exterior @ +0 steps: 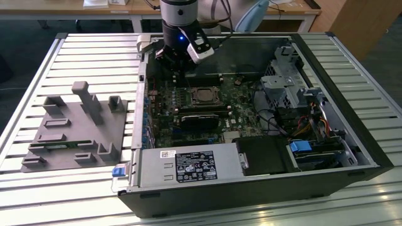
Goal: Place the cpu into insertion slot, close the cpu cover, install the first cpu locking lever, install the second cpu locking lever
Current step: 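Install the first cpu locking lever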
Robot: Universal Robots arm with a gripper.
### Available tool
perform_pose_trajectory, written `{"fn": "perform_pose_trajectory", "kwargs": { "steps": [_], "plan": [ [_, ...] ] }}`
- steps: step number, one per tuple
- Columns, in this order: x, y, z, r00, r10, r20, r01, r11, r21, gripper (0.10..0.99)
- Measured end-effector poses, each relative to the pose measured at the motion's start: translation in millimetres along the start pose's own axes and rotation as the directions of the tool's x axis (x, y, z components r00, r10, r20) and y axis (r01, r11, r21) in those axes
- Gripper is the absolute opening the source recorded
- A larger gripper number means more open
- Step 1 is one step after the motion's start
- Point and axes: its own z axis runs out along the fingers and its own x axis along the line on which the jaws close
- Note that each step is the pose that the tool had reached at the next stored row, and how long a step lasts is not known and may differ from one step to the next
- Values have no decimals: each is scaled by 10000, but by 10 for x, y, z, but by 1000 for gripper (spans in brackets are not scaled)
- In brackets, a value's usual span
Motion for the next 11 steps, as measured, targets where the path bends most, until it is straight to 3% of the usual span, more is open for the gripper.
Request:
{"fn": "perform_pose_trajectory", "kwargs": {
  "steps": [11],
  "plan": [
    [14, 133, 3, 10000, 0, 1, 0, 10000, -1, 106]
  ]
}}
